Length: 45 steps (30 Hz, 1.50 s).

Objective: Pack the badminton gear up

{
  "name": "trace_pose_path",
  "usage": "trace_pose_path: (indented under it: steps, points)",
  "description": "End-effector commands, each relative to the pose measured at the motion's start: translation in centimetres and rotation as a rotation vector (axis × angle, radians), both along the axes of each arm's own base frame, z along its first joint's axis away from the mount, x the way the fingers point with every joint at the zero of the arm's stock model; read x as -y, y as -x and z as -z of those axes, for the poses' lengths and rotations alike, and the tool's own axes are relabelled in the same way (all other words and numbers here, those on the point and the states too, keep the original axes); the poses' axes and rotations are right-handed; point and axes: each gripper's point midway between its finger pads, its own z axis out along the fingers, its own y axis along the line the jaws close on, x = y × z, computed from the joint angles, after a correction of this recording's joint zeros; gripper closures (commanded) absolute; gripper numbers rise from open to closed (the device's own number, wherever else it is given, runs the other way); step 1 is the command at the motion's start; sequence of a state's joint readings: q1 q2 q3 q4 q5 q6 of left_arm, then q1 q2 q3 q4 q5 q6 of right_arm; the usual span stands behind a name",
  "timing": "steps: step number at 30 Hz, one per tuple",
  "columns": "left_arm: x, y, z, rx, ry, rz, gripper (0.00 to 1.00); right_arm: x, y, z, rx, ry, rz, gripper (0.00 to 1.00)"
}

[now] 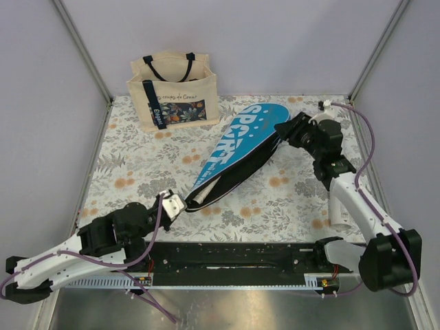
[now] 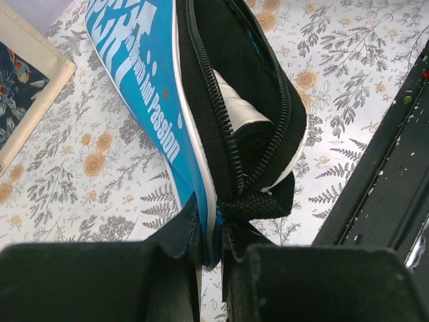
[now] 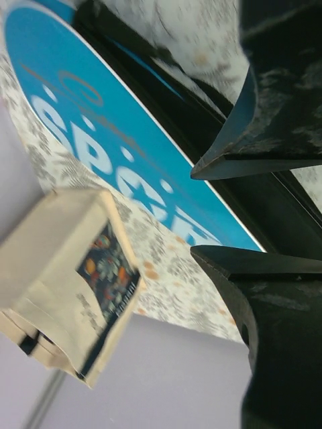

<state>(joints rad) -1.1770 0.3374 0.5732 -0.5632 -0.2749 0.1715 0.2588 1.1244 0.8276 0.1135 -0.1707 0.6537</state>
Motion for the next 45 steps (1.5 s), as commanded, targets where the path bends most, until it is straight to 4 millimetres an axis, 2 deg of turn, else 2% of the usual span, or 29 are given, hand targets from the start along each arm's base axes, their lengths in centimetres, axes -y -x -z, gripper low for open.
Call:
trace_pose_path:
  steps: [1, 4, 6, 8, 10, 13, 16, 23, 29, 31, 32, 36, 38, 41, 43, 45]
  points:
    - [-0.4, -0.8, -6.4, 0.016, 0.225, -0.098, 0.93, 3.2, -3.3, 0.9, -0.017, 0.091, -0.001, 0.48]
    - [-0.6, -0.9, -7.1, -0.007, 0.240, -0.120, 0.92, 3.6, -4.1, 3.2, -0.132, -0.037, -0.027, 0.44]
    - [-0.5, -1.0, -7.5, -0.022, 0.255, -0.133, 0.93, 2.7, -3.8, 4.7, -0.156, -0.110, -0.062, 0.33]
    - [-0.2, -1.0, -7.5, -0.038, 0.252, -0.136, 0.92, 2.0, -3.0, 6.4, -0.184, -0.196, -0.071, 0.28]
    - [0.3, -1.0, -7.5, -0.068, 0.258, -0.137, 0.92, 1.9, -2.1, 8.6, -0.225, -0.270, -0.054, 0.30]
    - [1.0, -0.9, -7.3, -0.096, 0.245, -0.133, 0.92, 1.4, -1.3, 10.7, -0.246, -0.358, -0.057, 0.37]
    - [1.2, -0.8, -7.6, -0.106, 0.257, -0.126, 0.92, 0.6, -1.2, 11.8, -0.267, -0.434, -0.092, 0.42]
    - [1.0, -0.6, -8.8, -0.105, 0.306, -0.124, 0.92, -1.5, -1.5, 13.1, -0.284, -0.485, -0.135, 0.39]
    - [1.5, -0.6, -8.6, -0.120, 0.311, -0.116, 0.92, -4.1, -2.3, 12.9, -0.279, -0.520, -0.198, 0.37]
    - [1.6, -0.7, -8.5, -0.120, 0.308, -0.120, 0.92, -4.8, -2.3, 13.1, -0.289, -0.547, -0.213, 0.42]
    - [1.7, -0.8, -8.3, -0.121, 0.298, -0.123, 0.92, -4.8, -2.3, 13.0, -0.291, -0.573, -0.212, 0.46]
    - [1.8, -1.4, -7.4, -0.120, 0.244, -0.152, 0.92, -4.5, -0.7, 11.9, -0.280, -0.633, -0.220, 0.78]
    - [1.9, -1.5, -7.0, -0.121, 0.225, -0.154, 0.93, -4.2, 0.1, 11.2, -0.284, -0.633, -0.207, 0.87]
    - [1.9, -1.5, -6.6, -0.126, 0.207, -0.156, 0.93, -4.0, 0.7, 9.3, -0.269, -0.633, -0.198, 0.92]
    - [1.8, -1.5, -6.3, -0.125, 0.200, -0.161, 0.93, -4.1, 0.6, 6.5, -0.220, -0.635, -0.223, 0.92]
    - [1.6, -1.6, -6.1, -0.125, 0.196, -0.166, 0.92, -4.2, 0.6, 4.5, -0.201, -0.641, -0.243, 0.92]
